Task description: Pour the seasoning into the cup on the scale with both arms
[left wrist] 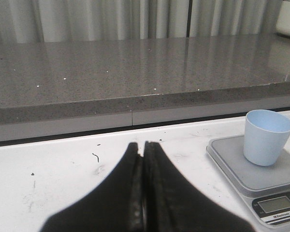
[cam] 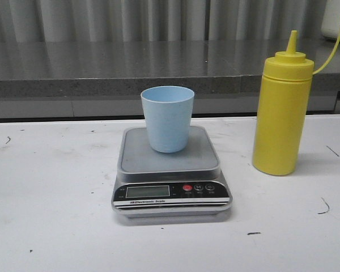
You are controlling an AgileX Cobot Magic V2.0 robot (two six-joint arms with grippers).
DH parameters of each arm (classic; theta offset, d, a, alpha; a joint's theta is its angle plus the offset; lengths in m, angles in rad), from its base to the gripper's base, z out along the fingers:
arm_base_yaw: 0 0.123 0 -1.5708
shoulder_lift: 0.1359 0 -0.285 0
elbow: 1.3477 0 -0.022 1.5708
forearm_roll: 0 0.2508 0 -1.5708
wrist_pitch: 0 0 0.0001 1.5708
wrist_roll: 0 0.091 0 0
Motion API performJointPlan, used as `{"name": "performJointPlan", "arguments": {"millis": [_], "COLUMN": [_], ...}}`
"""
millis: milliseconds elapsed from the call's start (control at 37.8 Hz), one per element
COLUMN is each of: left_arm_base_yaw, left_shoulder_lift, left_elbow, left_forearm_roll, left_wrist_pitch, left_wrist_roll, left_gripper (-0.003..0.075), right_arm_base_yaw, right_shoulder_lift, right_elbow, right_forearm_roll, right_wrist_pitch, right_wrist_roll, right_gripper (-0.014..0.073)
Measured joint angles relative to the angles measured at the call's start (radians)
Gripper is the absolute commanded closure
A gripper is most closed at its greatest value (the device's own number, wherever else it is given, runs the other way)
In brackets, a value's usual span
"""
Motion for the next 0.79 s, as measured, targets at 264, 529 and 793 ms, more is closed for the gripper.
{"name": "performJointPlan", "arguments": {"millis": [264,529,793], "left_arm_base_yaw": [0.000,0.000,0.000], "left_shoulder_lift": [0.000,0.000,0.000], "left_elbow": [0.000,0.000,0.026], "left_forearm_roll": [0.000,0.000,0.014], "left_wrist_pitch": [0.000,0.000,-0.043], "left_wrist_roll": [0.000,0.000,-0.005], "left_gripper": [0.0740,0.0740,0.0740], "right_arm_base_yaw": [0.000,0.000,0.000], "right_shoulder_lift": [0.000,0.000,0.000], "right_elbow": [0.000,0.000,0.000], "right_forearm_roll": [0.000,0.000,0.001], "right_wrist_pitch": [0.000,0.000,0.000], "right_wrist_roll": [0.000,0.000,0.000], "right_gripper": [0.0663,0.0663,0.0663]}}
